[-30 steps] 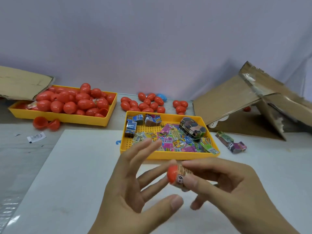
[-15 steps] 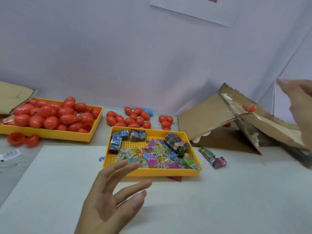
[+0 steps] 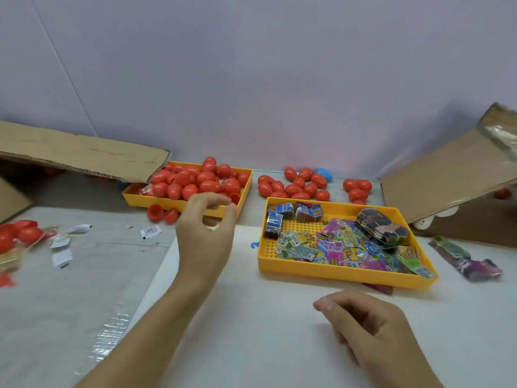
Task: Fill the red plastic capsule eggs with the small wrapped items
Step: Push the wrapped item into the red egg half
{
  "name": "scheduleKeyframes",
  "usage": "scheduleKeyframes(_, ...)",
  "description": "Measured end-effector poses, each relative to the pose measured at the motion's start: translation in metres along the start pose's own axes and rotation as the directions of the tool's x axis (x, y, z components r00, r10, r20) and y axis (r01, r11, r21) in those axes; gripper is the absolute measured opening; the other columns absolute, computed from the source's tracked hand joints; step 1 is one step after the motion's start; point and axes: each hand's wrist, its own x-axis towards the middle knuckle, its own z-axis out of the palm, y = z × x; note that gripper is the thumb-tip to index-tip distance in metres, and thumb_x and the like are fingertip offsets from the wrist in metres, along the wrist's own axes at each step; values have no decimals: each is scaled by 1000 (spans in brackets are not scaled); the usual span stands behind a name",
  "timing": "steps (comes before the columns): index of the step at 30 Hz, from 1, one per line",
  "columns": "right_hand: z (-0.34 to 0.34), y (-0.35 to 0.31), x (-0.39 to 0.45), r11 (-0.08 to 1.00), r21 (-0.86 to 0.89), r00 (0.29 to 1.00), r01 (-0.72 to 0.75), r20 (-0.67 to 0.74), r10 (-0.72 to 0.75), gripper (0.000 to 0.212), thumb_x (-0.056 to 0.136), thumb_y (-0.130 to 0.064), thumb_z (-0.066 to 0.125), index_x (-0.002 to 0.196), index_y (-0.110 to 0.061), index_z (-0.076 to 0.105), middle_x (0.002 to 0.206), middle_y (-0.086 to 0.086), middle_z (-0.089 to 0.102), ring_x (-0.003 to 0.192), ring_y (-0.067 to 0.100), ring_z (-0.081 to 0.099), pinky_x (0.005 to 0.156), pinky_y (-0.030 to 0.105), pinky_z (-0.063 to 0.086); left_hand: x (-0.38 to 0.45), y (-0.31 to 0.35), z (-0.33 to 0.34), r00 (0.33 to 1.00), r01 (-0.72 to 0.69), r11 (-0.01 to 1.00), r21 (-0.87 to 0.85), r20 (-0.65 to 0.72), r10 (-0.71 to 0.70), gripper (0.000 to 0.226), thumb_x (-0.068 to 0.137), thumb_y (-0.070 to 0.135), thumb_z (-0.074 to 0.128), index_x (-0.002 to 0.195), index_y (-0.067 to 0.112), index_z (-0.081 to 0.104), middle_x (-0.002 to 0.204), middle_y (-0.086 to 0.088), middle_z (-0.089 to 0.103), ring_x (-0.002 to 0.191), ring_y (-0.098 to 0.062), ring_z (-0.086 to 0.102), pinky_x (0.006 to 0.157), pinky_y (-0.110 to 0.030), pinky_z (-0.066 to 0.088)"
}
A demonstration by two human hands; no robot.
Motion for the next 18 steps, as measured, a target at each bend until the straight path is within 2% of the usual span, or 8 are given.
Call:
scheduleKeyframes(3,-3,-1,2,1000,15,1000,14,-26,-14,24,63,-46,66,73,-28,78,47,3,52,41,5,45,44,13,35,66,-15,-2,998,-29,913,406,-35,47,20,89,11,65,107,13,73,114,-6,65,115,-28,52,97,-37,43)
scheduleKeyframes(6,-5,1,6,999,44,1000,12,-28,-11,11,78,-30,69,72,-26,78,47,3,51,40,6,43,43,13,34,109,-25,-4,969,-71,580,811,194,-152,31,90,36,66,118,23,71,126,-10,61,128,-34,41,101,-43,36)
scheduleKeyframes(8,-5,2,6,999,50,1000,7,-8,-7,12,77,-32,69,72,-27,78,47,2,51,41,5,44,44,13,34,119,-29,-1,942,-168,457,874,279,-187,38,88,47,67,118,25,71,119,-10,63,123,-34,47,93,-41,41)
scheduleKeyframes(11,-5,3,6,998,57,1000,7,8,-8,11,76,-35,69,72,-30,78,47,1,52,43,4,45,46,13,35,122,-34,3,959,-225,405,886,275,-69,42,87,53,69,115,22,74,107,-11,67,109,-32,56,79,-38,44)
scheduleKeyframes(13,-6,3,7,998,58,1000,16,9,-16,11,75,-38,69,73,-31,77,47,1,53,45,4,47,47,14,36,118,-34,4,961,-260,433,863,276,26,38,89,47,70,114,19,75,107,-12,69,109,-32,55,83,-40,43)
scheduleKeyframes(14,-7,4,7,998,63,1000,19,12,-20,17,71,-44,67,73,-31,77,48,1,53,45,4,47,46,14,36,113,-32,5,960,-275,516,811,265,96,36,89,42,72,112,16,75,107,-12,70,109,-32,55,86,-40,43)
scheduleKeyframes(16,-8,4,8,996,86,1000,16,15,-17,27,66,-50,63,75,-29,78,48,0,51,42,4,44,44,13,34,96,-19,8,943,-333,742,582,223,248,31,86,31,78,108,9,74,106,-10,71,106,-27,59,89,-35,44)
scheduleKeyframes(18,-9,2,8,992,126,1000,-2,17,0,29,68,-49,63,77,-26,78,49,-1,49,40,4,40,41,13,32,64,3,13,919,-365,894,259,257,300,27,80,21,83,102,10,72,99,-5,72,94,-19,65,83,-24,52)
